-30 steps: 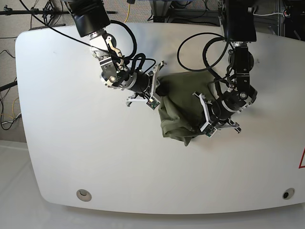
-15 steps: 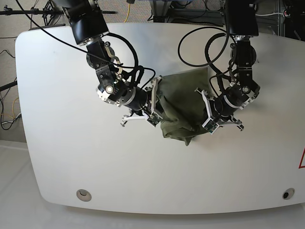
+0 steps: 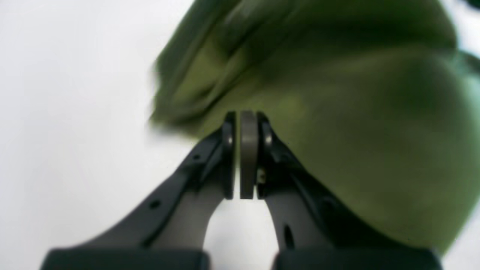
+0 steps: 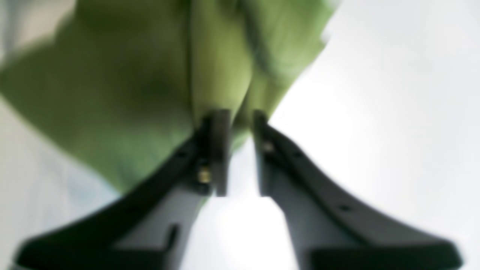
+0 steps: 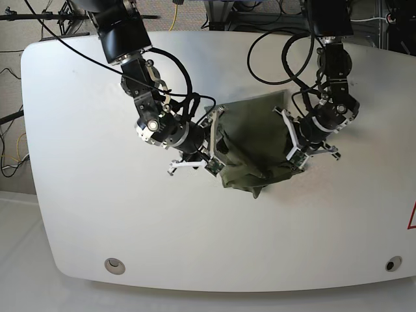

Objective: Fold the T-shirt properly

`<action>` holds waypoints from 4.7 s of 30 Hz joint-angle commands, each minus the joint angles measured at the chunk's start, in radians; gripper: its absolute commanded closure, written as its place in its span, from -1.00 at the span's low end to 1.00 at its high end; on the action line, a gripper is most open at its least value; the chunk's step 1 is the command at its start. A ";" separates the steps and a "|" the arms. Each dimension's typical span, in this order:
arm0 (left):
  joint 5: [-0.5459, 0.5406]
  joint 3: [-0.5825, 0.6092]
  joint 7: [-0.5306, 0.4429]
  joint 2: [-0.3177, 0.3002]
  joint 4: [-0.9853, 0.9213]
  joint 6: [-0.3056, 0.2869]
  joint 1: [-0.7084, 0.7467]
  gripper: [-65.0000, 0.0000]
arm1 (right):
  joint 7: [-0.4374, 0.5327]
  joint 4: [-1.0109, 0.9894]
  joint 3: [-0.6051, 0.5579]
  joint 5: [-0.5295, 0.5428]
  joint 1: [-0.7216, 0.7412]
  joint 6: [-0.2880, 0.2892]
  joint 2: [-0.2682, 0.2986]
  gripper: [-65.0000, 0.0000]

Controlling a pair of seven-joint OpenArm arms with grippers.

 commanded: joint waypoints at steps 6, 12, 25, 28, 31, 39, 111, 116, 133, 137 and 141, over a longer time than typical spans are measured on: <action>-0.014 -0.086 -0.025 -0.009 0.023 0.002 -0.021 1.00 | 0.033 -0.095 0.002 0.008 0.093 0.000 -0.046 0.03; -0.012 -0.193 -0.025 -0.009 0.061 0.002 0.000 1.00 | 0.102 -0.241 0.001 0.008 0.145 0.000 -0.065 0.13; -0.011 -0.252 -0.025 -0.022 0.098 0.002 0.028 1.00 | 0.181 -0.368 0.001 0.008 0.202 0.000 -0.065 0.19; -0.011 -0.252 -0.025 -0.024 0.098 0.002 0.029 1.00 | 0.181 -0.366 0.001 0.008 0.203 0.000 -0.065 0.19; -0.011 -0.250 -0.025 -0.024 0.098 0.002 0.029 1.00 | 0.181 -0.366 0.001 0.010 0.222 0.000 -0.068 0.19; -0.011 -0.247 -0.025 -0.024 0.098 0.002 0.029 1.00 | 0.181 -0.374 0.001 0.010 0.257 0.000 -0.085 0.19; -0.011 -0.245 -0.025 -0.024 0.094 0.002 0.046 1.00 | 0.313 -0.607 -0.131 0.008 0.360 0.000 -0.192 0.19; -0.011 -0.245 -0.025 -0.024 0.057 0.002 0.043 1.00 | 0.316 -0.612 -0.131 0.008 0.377 0.000 -0.191 0.19; -0.012 -0.249 -0.027 -0.024 0.041 0.002 0.043 1.00 | 0.296 -0.577 -0.005 0.010 0.384 0.001 -0.142 0.19; -0.014 -0.253 -0.033 -0.028 0.052 0.002 0.040 1.00 | 0.225 -0.503 -0.005 0.010 0.349 0.001 -0.142 0.19; -0.017 -0.296 -0.033 -0.045 0.098 0.002 0.040 1.00 | 0.178 -0.380 -0.007 0.010 0.289 0.001 -0.142 0.19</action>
